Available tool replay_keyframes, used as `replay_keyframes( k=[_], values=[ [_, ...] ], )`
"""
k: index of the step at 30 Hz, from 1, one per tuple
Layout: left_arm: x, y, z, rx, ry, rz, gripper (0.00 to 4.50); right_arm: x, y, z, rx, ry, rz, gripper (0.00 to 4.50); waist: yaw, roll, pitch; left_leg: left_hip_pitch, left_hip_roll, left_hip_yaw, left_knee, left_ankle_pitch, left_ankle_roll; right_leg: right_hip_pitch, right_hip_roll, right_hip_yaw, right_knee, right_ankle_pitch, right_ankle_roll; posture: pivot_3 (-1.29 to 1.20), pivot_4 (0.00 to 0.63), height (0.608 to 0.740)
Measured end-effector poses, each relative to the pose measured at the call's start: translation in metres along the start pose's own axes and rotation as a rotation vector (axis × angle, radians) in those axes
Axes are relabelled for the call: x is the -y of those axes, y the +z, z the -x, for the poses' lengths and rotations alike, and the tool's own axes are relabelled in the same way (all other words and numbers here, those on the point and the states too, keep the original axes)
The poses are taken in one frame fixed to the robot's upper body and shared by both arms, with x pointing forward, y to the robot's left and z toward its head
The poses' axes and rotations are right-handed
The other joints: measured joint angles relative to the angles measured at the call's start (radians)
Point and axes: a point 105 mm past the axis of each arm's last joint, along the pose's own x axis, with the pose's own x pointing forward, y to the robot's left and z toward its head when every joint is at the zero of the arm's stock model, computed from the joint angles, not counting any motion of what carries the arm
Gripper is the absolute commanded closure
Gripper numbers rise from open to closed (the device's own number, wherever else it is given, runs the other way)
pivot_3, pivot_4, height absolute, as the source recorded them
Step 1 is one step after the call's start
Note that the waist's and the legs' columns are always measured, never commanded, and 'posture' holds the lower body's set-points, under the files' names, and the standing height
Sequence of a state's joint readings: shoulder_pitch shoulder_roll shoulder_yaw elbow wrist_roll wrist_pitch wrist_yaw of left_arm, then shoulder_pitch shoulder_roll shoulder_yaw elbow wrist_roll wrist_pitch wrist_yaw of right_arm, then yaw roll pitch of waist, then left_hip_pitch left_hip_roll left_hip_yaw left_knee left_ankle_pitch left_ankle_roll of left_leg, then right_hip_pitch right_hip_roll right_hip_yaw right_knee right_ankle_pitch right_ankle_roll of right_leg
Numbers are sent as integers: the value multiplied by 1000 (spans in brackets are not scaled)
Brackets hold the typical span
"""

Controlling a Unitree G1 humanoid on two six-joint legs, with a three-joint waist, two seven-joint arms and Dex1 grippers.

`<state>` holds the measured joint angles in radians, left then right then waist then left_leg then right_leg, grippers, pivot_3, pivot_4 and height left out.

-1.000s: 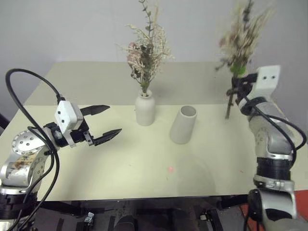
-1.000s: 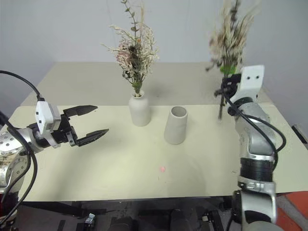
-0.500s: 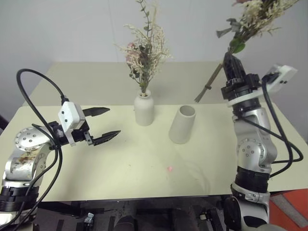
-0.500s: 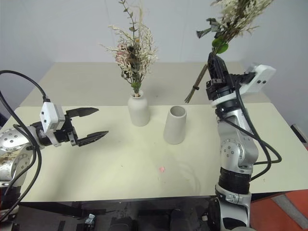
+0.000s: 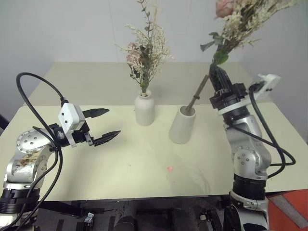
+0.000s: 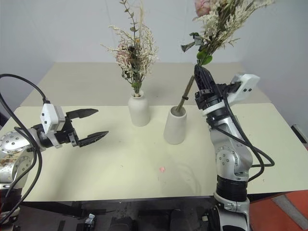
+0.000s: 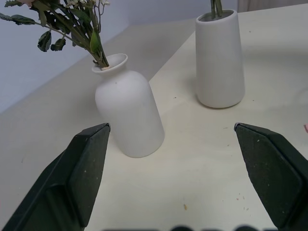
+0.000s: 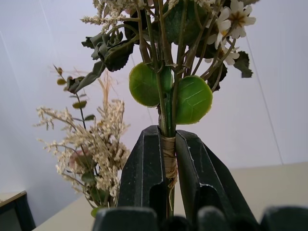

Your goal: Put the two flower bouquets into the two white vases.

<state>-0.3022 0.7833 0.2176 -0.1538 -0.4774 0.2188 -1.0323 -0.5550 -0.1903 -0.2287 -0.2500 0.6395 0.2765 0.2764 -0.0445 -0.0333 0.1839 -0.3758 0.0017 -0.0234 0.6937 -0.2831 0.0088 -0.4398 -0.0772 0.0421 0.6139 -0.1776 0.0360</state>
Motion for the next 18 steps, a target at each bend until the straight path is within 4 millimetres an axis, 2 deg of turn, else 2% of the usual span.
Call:
replay_keyframes(
  k=[4,10,14,18],
  values=[
    [1,3,0,4,-1,-11,0,2,-10,1,-16,15,36,4310,0,0,0,0,0,0,0,0,0,0,0,0,0,0,0,0,150,740],
    [1,3,1,4,3,-14,0,2,-29,15,-74,34,11,2403,1,0,0,0,0,0,0,0,0,0,0,0,0,0,0,0,150,740],
    [0,3,1,4,5,-16,0,-7,-37,39,-146,71,38,1022,3,0,0,-1,0,0,0,0,0,0,0,0,0,0,0,0,150,740],
    [-2,4,-1,12,5,-19,0,-11,-36,50,-182,105,77,1022,3,0,0,2,0,0,0,0,0,2,0,0,0,0,0,0,150,740]
  ],
)
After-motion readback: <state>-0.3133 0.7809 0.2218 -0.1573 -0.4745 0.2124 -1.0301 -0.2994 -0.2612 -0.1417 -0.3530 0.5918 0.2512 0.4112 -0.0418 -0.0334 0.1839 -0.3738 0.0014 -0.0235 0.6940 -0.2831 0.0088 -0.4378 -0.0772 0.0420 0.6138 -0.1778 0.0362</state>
